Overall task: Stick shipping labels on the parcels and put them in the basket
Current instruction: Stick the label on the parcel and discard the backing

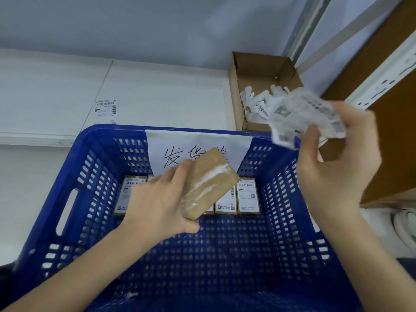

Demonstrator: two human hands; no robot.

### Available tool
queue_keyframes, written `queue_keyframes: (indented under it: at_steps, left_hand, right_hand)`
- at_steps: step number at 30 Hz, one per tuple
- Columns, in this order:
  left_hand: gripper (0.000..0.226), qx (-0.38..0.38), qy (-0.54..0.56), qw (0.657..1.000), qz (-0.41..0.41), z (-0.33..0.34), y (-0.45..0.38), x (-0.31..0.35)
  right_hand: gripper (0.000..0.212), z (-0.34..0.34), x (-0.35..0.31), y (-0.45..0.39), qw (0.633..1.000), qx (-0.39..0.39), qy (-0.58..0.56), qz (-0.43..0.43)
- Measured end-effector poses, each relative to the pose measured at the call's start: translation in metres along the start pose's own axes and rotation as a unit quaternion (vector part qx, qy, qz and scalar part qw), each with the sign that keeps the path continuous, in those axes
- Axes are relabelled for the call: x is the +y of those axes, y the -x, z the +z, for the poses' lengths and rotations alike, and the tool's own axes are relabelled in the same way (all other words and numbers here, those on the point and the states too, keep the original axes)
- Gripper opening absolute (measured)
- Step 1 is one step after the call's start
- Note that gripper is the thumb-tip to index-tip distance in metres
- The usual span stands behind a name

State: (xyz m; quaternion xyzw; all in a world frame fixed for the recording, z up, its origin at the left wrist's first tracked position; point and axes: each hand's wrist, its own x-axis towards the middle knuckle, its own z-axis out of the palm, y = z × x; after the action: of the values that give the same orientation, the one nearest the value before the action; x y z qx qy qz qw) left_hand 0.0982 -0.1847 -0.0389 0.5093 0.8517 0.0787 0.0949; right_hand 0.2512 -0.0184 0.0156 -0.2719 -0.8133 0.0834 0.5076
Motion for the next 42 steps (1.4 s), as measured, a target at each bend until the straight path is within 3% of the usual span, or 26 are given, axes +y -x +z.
queue_keyframes:
  at_steps: [4, 8, 15, 17, 20, 23, 24, 27, 30, 34, 37, 42]
  left_hand:
    - [0.134, 0.056, 0.001, 0.998, 0.041, 0.0, 0.001, 0.008]
    - [0.136, 0.085, 0.005, 0.996, 0.035, -0.004, 0.003, 0.009]
    - [0.097, 0.114, -0.005, 0.991, 0.075, 0.003, -0.005, -0.002]
    - [0.092, 0.103, -0.002, 0.992, 0.07, 0.006, -0.006, -0.007]
    - [0.094, 0.098, -0.001, 0.993, 0.064, 0.006, -0.007, -0.012]
    - [0.089, 0.1, -0.015, 0.992, 0.078, 0.003, -0.006, -0.011]
    - [0.087, 0.103, -0.02, 0.991, 0.085, 0.002, -0.006, -0.01]
    - [0.085, 0.115, -0.033, 0.986, 0.112, 0.002, -0.005, -0.007]
    - [0.087, 0.111, -0.038, 0.985, 0.129, 0.004, -0.003, -0.005]
    - [0.087, 0.113, -0.055, 0.982, 0.138, 0.004, -0.002, -0.007]
    - [0.087, 0.117, -0.063, 0.981, 0.141, 0.004, -0.003, -0.007]
    - [0.093, 0.165, -0.125, 0.961, 0.185, -0.004, -0.005, -0.013]
  right_hand:
    - [0.054, 0.029, -0.009, 0.039, 0.973, -0.157, 0.142, -0.09]
    - [0.053, 0.045, -0.02, 0.068, 0.932, -0.249, 0.212, -0.153]
    - [0.05, 0.042, -0.037, 0.085, 0.912, -0.353, 0.146, -0.152]
    - [0.048, 0.038, -0.035, 0.08, 0.92, -0.375, 0.041, -0.105]
    - [0.042, 0.026, -0.032, 0.062, 0.92, -0.34, -0.178, 0.085]
    - [0.026, 0.019, -0.017, 0.037, 0.95, -0.203, -0.151, 0.185]
    - [0.024, 0.018, -0.01, 0.028, 0.944, -0.205, -0.134, 0.22]
    - [0.02, 0.02, 0.006, 0.016, 0.877, -0.329, -0.161, 0.311]
    - [0.021, 0.024, 0.007, 0.022, 0.876, -0.36, -0.134, 0.292]
    - [0.019, 0.028, 0.002, 0.032, 0.907, -0.318, -0.1, 0.257]
    - [0.021, 0.03, -0.002, 0.039, 0.935, -0.291, -0.078, 0.186]
    - [0.01, 0.026, -0.007, 0.034, 0.909, -0.297, -0.141, 0.257]
